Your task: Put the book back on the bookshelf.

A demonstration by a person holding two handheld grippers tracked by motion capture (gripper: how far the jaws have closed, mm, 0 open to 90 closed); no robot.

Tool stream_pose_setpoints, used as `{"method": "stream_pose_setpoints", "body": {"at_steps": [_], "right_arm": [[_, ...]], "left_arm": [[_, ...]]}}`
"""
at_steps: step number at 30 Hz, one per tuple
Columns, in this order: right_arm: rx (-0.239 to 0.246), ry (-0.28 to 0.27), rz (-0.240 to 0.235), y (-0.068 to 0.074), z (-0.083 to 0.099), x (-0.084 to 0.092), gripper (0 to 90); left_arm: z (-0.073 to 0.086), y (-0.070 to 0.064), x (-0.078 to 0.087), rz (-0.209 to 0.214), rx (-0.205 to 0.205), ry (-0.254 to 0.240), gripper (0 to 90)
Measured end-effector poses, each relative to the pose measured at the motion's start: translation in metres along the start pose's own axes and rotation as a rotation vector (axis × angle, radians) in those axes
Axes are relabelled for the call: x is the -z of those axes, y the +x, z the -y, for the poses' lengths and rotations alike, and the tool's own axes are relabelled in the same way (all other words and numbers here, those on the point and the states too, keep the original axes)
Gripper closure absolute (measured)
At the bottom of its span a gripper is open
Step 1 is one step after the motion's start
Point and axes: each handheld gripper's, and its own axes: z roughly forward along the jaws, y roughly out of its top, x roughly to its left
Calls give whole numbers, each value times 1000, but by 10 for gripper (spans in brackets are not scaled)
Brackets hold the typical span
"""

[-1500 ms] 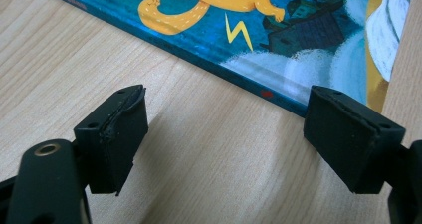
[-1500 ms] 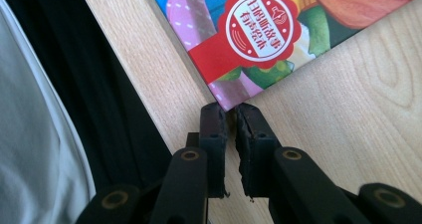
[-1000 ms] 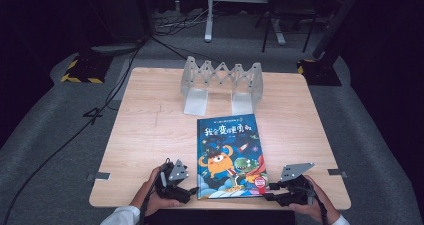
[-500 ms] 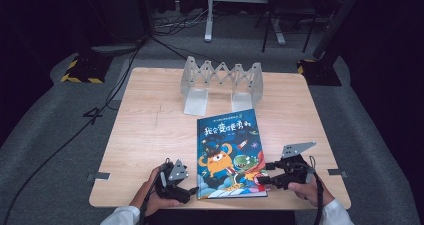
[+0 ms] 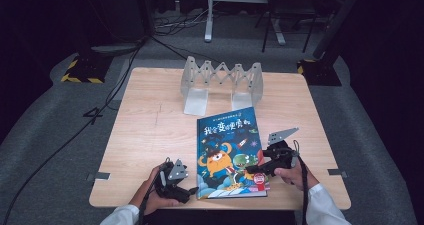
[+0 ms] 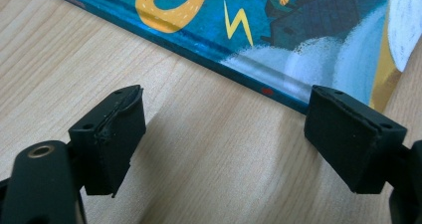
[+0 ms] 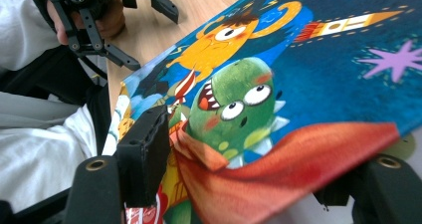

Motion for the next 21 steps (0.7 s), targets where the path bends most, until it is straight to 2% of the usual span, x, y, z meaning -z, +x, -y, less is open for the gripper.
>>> {"method": "stream_pose_setpoints", "body": {"at_steps": [2, 4, 7, 8, 14, 21], "right_arm": [[-12, 11, -14, -3, -2, -4, 366], [-18, -7, -39, -6, -3, -7, 386], [3, -67, -76, -5, -4, -5, 488], [22, -69, -54, 0, -5, -4, 489], [80, -116, -39, 12, -2, -1, 494], [160, -156, 23, 31, 5, 6, 494]], "left_arm": [[0, 0, 0, 2, -1, 0, 168], [0, 1, 0, 3, -4, 1, 168], [0, 1, 0, 3, -5, 2, 167], [0, 1, 0, 4, -6, 2, 166], [0, 0, 0, 0, 0, -1, 166], [0, 3, 2, 9, -2, 12, 167]]}}
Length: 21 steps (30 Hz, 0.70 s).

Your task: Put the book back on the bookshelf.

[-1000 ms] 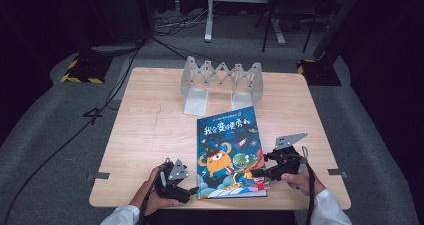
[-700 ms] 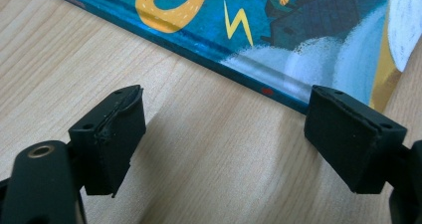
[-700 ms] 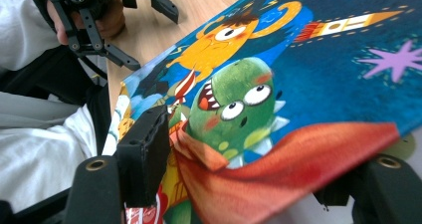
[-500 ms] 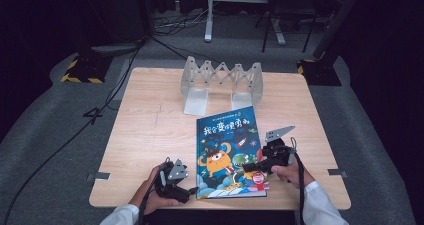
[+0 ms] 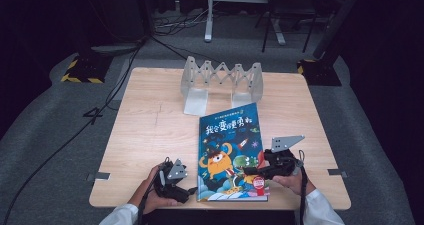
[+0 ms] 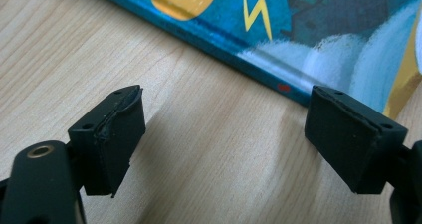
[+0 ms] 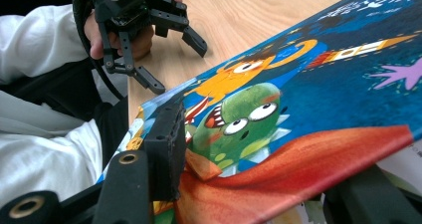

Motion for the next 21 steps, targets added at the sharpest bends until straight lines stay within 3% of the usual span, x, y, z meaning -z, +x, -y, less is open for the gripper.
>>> {"method": "stream_pose_setpoints", "body": {"at_steps": [5, 8, 10, 16, 21], "right_arm": [[72, -35, 50, 11, 2, 6, 495], [104, -46, 86, 15, 0, 8, 495], [136, -57, 113, 20, 1, 10, 495], [166, -75, 163, 23, 1, 13, 495], [182, -88, 200, 22, 2, 16, 495]], "left_arm": [[-3, 2, 0, 11, 7, 16, 156], [-4, 6, 2, 49, 20, 15, 160], [-6, 9, 7, 54, 8, 3, 187], [-20, 12, 8, 90, 28, -35, 173], [-31, 14, 0, 63, 23, -22, 174]]}}
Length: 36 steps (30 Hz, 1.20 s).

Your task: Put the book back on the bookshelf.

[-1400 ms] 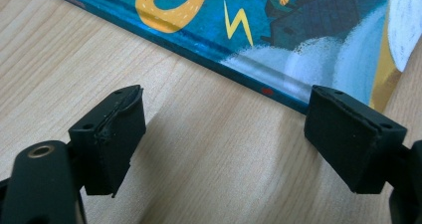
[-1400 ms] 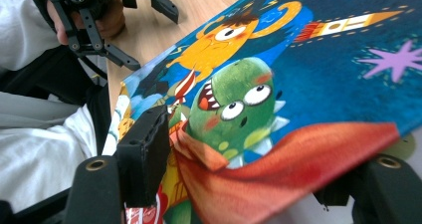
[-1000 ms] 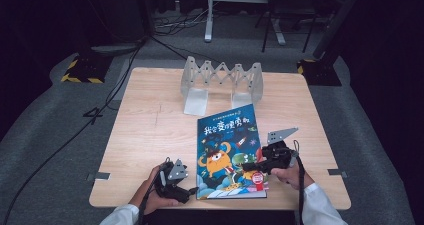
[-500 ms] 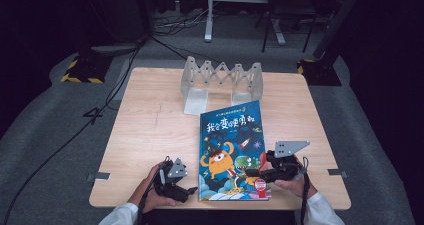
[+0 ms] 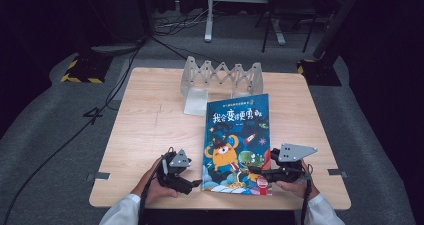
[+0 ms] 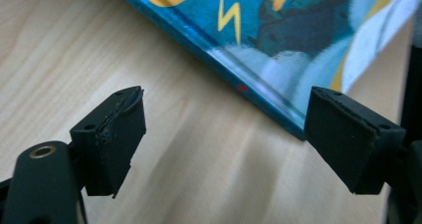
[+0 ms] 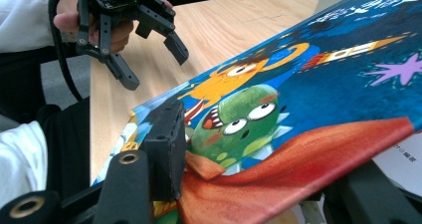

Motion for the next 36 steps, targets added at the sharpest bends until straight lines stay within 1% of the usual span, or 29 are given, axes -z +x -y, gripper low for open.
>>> {"method": "stream_pose_setpoints", "body": {"at_steps": [1, 2, 3, 6, 7, 8, 12, 14, 15, 17, 20, 21, 22, 24, 27, 31, 33, 35, 36], "right_arm": [[0, 0, 0, 0, 0, 0, 495], [11, -4, 7, 0, -1, 1, 494], [11, -4, 7, 0, -1, 1, 494], [48, -12, 25, 4, -2, 2, 495], [48, -12, 25, 4, -2, 2, 495], [61, -14, 28, 5, -3, 3, 495], [99, -23, 42, 10, -4, 4, 495], [104, -25, 42, 10, -4, 4, 495], [110, -28, 43, 10, -4, 4, 495], [120, -31, 45, 11, -4, 4, 495], [128, -34, 44, 12, -4, 4, 495], [128, -36, 44, 12, -4, 4, 495], [128, -36, 44, 12, -4, 4, 495], [134, -36, 47, 13, -5, 4, 495], [155, -37, 49, 15, -6, 5, 495], [171, -39, 52, 17, -8, 3, 495], [179, -40, 52, 18, -9, 3, 495], [183, -39, 54, 18, -8, 3, 495], [184, -41, 54, 19, -8, 3, 495]], "left_arm": [[-2, 2, -2, 6, 6, -1, 174], [-3, 4, -4, 24, 19, -8, 174], [-5, 5, -6, 29, 26, -10, 174], [-13, 8, -12, 46, 21, -20, 168], [-15, 9, -13, 51, 15, -26, 168], [-17, 10, -14, 56, 10, -33, 164], [-24, 14, -20, 37, 6, -33, 159], [-25, 16, -22, 33, 3, -36, 156], [-26, 18, -23, 49, 9, -44, 156], [-27, 20, -24, 67, 15, -58, 154], [-29, 22, -25, 72, 25, -74, 145], [-30, 23, -26, 78, 29, -81, 114], [-30, 23, -26, 78, 29, -81, 110], [-32, 25, -27, 101, 38, -98, 111], [-35, 26, -29, 127, 39, -119, 107], [-39, 29, -32, 175, 45, -152, 96], [-41, 31, -34, 190, 59, -161, 77], [-42, 32, -34, 192, 66, -167, 67], [-42, 33, -34, 199, 79, -179, 68]]}}
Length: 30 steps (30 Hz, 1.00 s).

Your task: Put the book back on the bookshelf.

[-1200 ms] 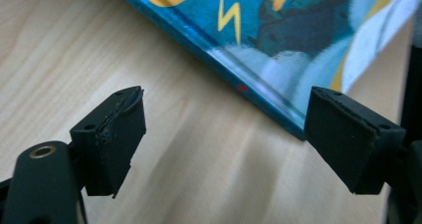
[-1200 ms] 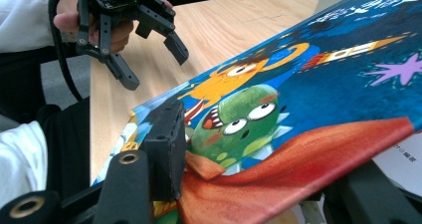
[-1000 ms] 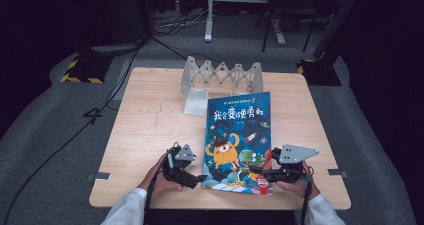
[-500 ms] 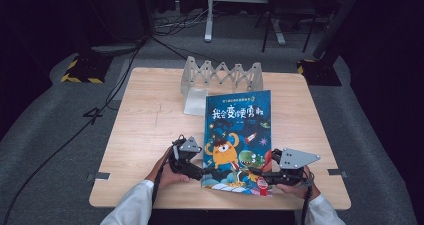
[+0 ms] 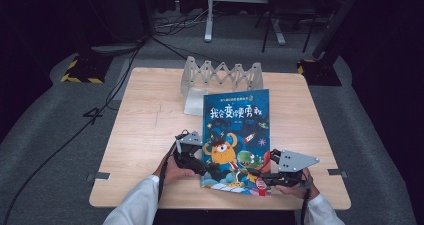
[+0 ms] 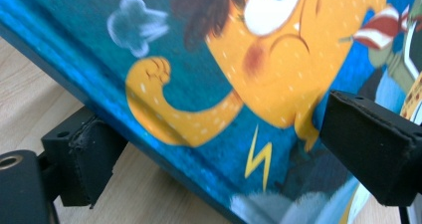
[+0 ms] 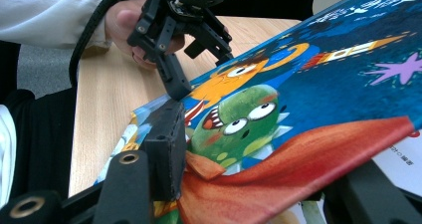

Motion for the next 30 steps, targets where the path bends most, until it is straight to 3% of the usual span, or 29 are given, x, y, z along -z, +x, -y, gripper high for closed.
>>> {"method": "stream_pose_setpoints", "body": {"at_steps": [7, 12, 15, 18, 26, 30], "right_arm": [[24, -9, 5, 3, -2, -2, 495], [25, -11, 3, 1, -1, -3, 495], [19, -11, -8, 0, 1, -3, 500], [16, 2, 6, -2, 2, -2, 504], [-18, 23, 23, -6, 9, -1, 532], [-57, 37, 47, -10, 16, 1, 528]], "left_arm": [[-3, 8, 0, 51, 45, -40, 68], [-3, 9, 2, 55, 48, -37, 85], [-4, 10, 6, 51, 54, -45, 159], [-6, 7, 14, 13, 36, -77, 213], [-7, -5, 32, -18, -26, -142, 328], [-9, -16, 38, -38, -90, -153, 374]]}}
